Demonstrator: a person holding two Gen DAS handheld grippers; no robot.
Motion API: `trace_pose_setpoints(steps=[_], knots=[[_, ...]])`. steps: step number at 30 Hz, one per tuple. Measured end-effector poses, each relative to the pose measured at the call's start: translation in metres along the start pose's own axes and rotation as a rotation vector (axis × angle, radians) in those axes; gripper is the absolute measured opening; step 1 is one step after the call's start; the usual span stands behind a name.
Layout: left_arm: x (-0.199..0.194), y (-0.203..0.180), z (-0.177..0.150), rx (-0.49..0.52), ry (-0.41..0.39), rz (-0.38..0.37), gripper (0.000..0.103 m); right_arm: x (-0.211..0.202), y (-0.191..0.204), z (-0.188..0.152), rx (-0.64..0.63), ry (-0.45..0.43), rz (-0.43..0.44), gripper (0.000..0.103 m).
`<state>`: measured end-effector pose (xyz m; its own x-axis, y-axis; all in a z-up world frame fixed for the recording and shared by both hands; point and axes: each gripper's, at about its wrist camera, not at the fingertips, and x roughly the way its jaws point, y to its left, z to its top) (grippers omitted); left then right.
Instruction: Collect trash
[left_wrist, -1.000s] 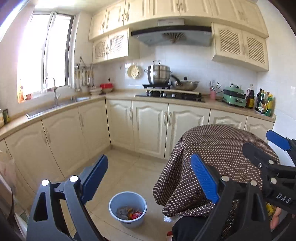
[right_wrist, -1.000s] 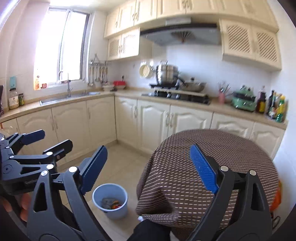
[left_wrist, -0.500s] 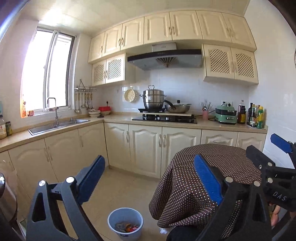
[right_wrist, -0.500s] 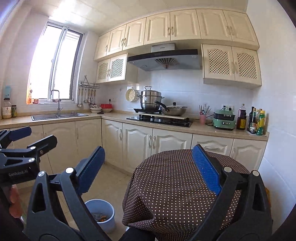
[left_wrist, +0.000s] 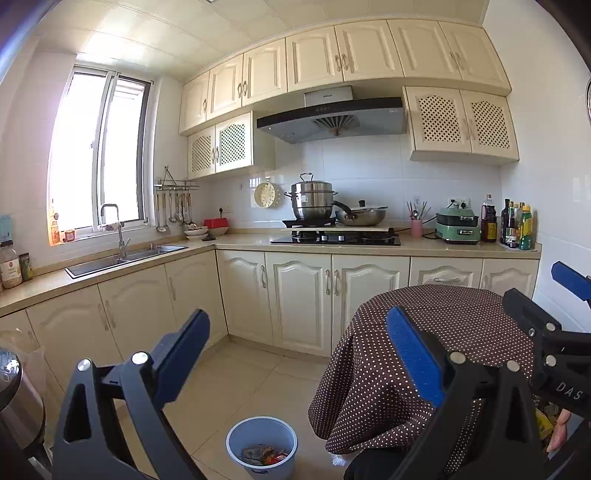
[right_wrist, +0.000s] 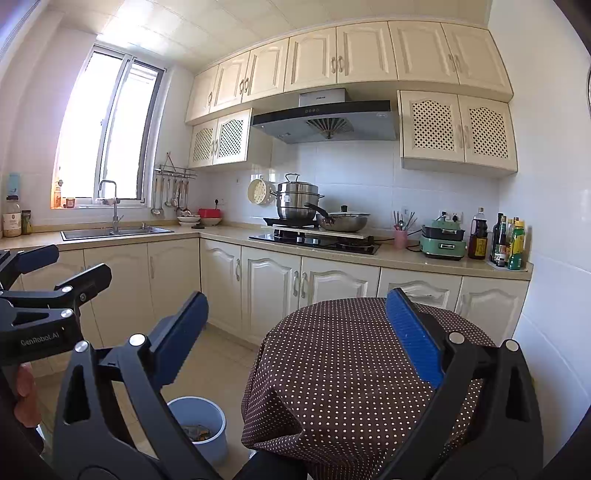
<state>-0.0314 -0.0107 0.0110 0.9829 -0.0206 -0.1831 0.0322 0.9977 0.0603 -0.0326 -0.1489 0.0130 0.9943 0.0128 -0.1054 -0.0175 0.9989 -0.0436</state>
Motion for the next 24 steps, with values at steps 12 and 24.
trace_pose_setpoints(steps=[12,24], knots=[[0.0036,0.0011,-0.0025,-0.005,0.014,-0.013,0.095,0.0027,0.0038,0.0016,0.004,0.004,0.010,0.095],[0.0035,0.0022,-0.0039,-0.005,0.013,-0.019,0.095,0.0027,0.0041,0.0016,0.003,0.006,0.012,0.095]])
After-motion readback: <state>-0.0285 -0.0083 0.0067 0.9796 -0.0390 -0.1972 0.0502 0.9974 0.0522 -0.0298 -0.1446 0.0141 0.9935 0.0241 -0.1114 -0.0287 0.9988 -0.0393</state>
